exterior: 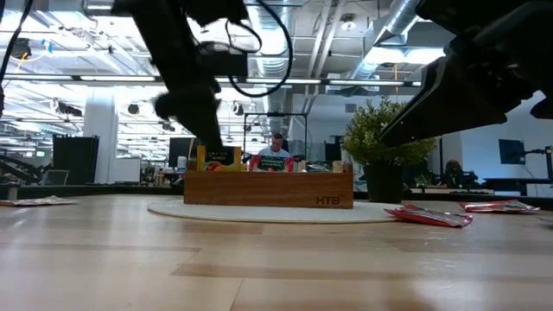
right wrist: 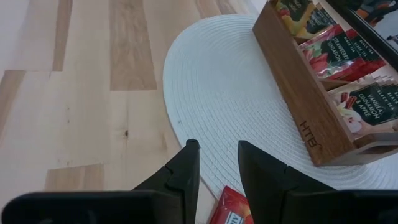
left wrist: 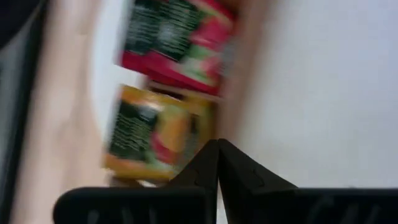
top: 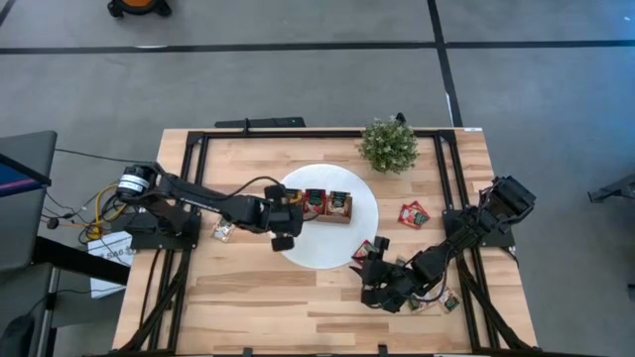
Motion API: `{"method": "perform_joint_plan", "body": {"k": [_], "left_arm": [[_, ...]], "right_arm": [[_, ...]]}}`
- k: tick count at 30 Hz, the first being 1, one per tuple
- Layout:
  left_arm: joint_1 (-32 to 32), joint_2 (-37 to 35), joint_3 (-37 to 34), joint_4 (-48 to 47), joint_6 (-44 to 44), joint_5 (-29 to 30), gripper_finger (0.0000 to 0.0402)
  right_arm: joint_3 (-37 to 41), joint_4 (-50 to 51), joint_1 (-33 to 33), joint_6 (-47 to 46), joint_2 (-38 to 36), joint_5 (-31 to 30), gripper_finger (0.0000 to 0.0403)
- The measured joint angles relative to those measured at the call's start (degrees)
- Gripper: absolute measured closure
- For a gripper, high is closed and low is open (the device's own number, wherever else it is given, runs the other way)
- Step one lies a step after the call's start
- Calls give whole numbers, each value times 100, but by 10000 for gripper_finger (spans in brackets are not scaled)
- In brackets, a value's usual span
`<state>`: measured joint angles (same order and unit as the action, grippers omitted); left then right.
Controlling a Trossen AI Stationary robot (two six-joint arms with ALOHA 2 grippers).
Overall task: Pick & Place Tea
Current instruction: Put the orange tea bag into the left section of the wooden organizer, then put the brown tea bag into the right section of the wooden organizer
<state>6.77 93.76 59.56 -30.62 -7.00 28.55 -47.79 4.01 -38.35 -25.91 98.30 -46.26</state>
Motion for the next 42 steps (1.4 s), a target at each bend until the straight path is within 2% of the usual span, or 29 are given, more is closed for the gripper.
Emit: {"method": "perform_joint_plan", "body": {"k": [4,10,14,18,23,26,31,34,39,42], "left_arm": [[-293,42,-327,565,140,569,401],[-464,48,-367,800,386,1568,401],[-127,6,-169,511,440,2217,401],[482,-31,5,-156,-366,2653,401],[1326,-37,30,-422,-1983,2492,401],[1835,2,2,-153,-2645,2417,401],[2364,2,-150,1210,-2141,2397,401],[2476,2,-278,2138,-1705,2195,401],[2517,2,-554,3120,-1554,1462,401],[2577,2,-626,3196,-1652,1281,401]], "right_arm": [[0,-2,24,2,0,0,301],[-2,-14,156,90,0,-7,301],[-2,41,190,90,0,-7,301],[-2,103,135,90,0,28,301],[-2,124,17,-1,0,39,301],[-2,109,-48,-103,0,42,301],[-2,49,-241,-91,-1,37,301],[-1,472,-505,-143,-209,20,301],[-79,2107,-1017,-1357,-1034,191,301],[-85,2861,-1253,-2251,-1587,979,301]]}}
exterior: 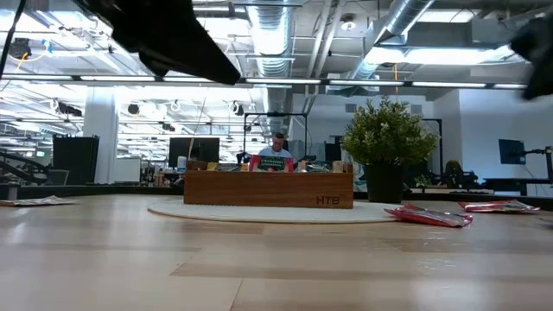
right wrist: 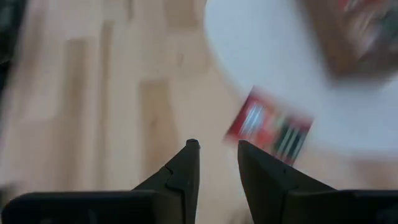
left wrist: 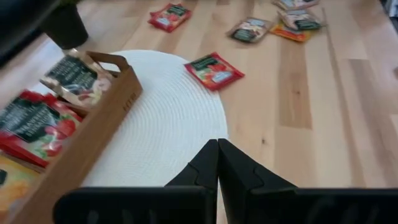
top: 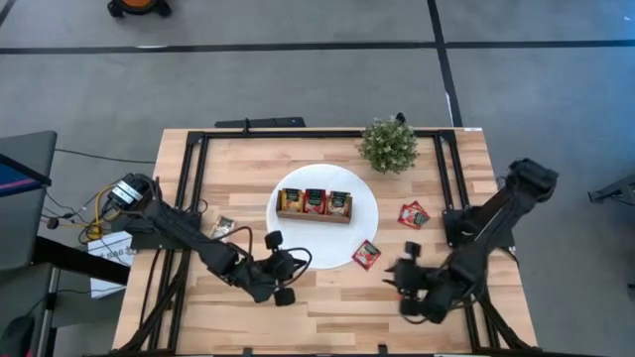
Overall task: Pick & Place Tea
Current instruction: Put the brown tea bag into the right section of the wooden organizer
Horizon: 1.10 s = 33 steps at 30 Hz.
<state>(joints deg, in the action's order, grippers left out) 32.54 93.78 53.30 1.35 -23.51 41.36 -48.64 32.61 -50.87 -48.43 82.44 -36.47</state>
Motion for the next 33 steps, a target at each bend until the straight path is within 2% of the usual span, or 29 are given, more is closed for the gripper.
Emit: {"method": "perform_joint_plan", "body": {"k": [3,7,10,15,20,27,30,33], "left_arm": [[90,0,-54,18,-119,-6,401],[198,2,-129,9,-139,-8,401],[213,2,-135,16,-109,-54,401],[203,2,-135,83,174,-164,401],[160,2,-135,96,244,-174,401],[154,2,-135,109,438,-195,401],[103,2,-135,224,582,-210,401],[49,2,-137,350,595,-207,401]], "right_arm": [[16,437,-177,-957,-361,824,301],[81,808,-312,-1737,-576,1317,295],[90,1107,-364,-2097,-557,1453,273],[90,1603,-374,-2462,-555,1507,210],[457,1483,-218,-2735,-557,1600,166],[1332,807,155,-3549,-553,1694,168],[1462,767,195,-4097,-484,1706,179],[1467,386,111,-4131,-218,1732,199]]}}
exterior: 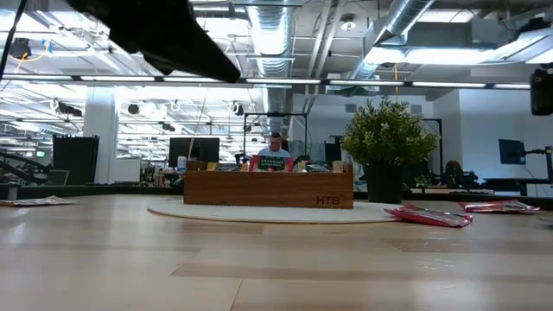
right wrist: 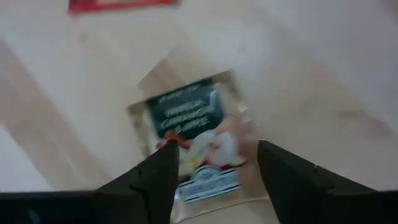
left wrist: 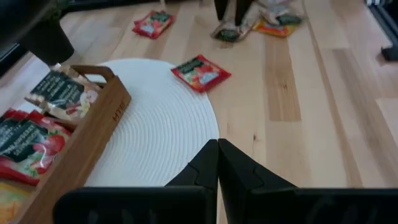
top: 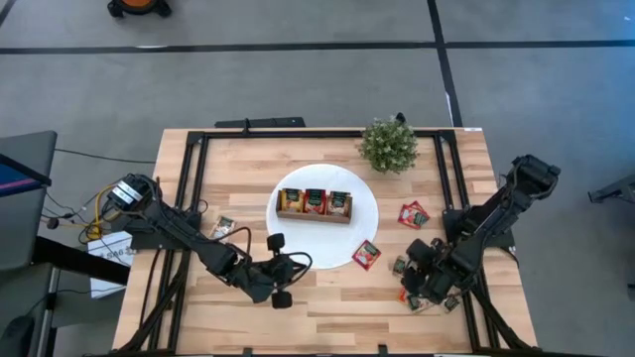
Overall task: Pick & Place Tea
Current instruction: Put the brown tea bag into the right section of the wooden organizer
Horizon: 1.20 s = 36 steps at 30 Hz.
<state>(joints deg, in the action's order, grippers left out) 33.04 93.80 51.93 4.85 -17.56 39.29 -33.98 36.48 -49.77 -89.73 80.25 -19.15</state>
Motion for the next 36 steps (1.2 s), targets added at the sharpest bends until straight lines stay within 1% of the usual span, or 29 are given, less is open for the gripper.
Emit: {"method": "perform_joint_plan", "body": {"k": [3,6,10,12,13,18,21,23,25,27,29,30,32,36], "left_arm": [[7,0,1,50,2,-2,401],[144,0,-1,47,-8,0,401],[318,0,-1,97,-110,12,401],[390,0,-1,122,-202,42,401],[429,0,-1,119,-299,45,401],[664,106,-1,175,-769,79,401],[868,377,-3,395,-840,182,401],[981,638,-3,627,-922,290,401],[1068,898,-3,782,-1014,329,401],[1123,1167,-3,1061,-1076,342,401],[1167,1395,-3,1174,-1192,347,401],[1172,1516,-3,1280,-1251,338,401],[1172,1703,-3,1430,-1369,260,401],[1172,1958,-1,1655,-1519,192,401]], "right_arm": [[-13,-513,-28,192,417,-116,234],[-166,-1156,15,490,858,-345,285],[-596,-1843,108,770,1417,-793,353],[-819,-2243,191,960,1706,-949,384],[-950,-2467,248,1091,1900,-1059,393],[-1667,-3434,578,1542,2919,-1577,397],[-2213,-3675,708,2156,3446,-1935,401],[-2531,-3633,806,2507,3597,-2089,401],[-2818,-3670,880,2709,3660,-2368,402],[-2966,-3659,912,2863,3618,-2664,402],[-3049,-3660,915,3090,3534,-2807,402],[-3051,-3658,914,3250,3462,-2814,402],[-3055,-3658,918,3637,3319,-2497,402],[-3056,-3550,1085,4392,3219,-1323,397]]}}
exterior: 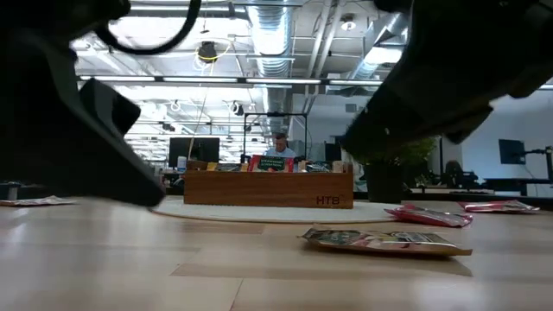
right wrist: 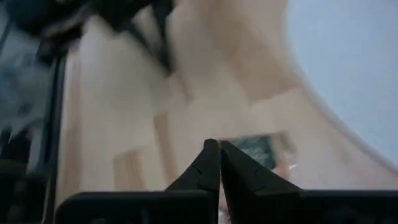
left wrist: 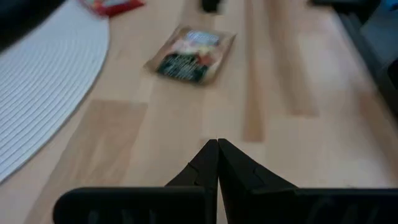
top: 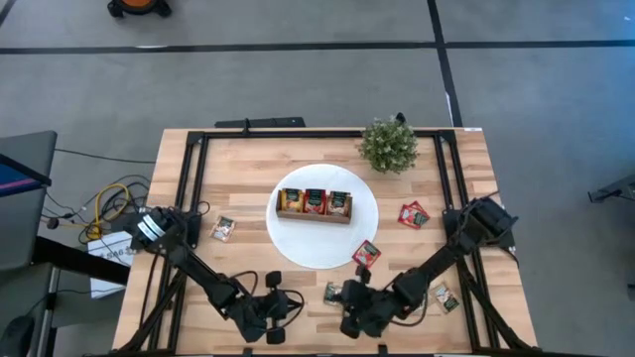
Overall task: Pick & Place Tea
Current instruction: Put the brown tea bag into the right section of the wooden organizer
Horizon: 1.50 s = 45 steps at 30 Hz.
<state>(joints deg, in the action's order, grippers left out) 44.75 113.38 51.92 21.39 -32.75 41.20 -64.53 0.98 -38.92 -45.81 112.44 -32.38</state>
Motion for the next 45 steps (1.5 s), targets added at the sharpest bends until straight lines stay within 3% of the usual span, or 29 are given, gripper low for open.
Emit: {"method": "perform_joint_plan", "body": {"k": [6,11,15,18,29,39,45], "left_arm": [[-29,202,-2,199,0,60,401],[-74,206,-2,196,8,60,401],[-76,206,-2,181,16,39,401],[-76,206,-2,181,19,12,401],[-76,206,-2,179,111,2,401],[-219,206,-2,223,1457,-26,401],[-373,206,2,268,1648,-206,401]], "right_arm": [[-2,-66,574,1268,42,2120,318],[2,-40,911,2029,44,3115,230],[0,-83,1054,2075,2,3222,170],[0,-57,1074,2086,4,3210,147],[0,-105,879,2084,4,2792,143],[-260,343,988,2083,47,2806,143],[-260,703,895,2084,46,2425,143]]}}
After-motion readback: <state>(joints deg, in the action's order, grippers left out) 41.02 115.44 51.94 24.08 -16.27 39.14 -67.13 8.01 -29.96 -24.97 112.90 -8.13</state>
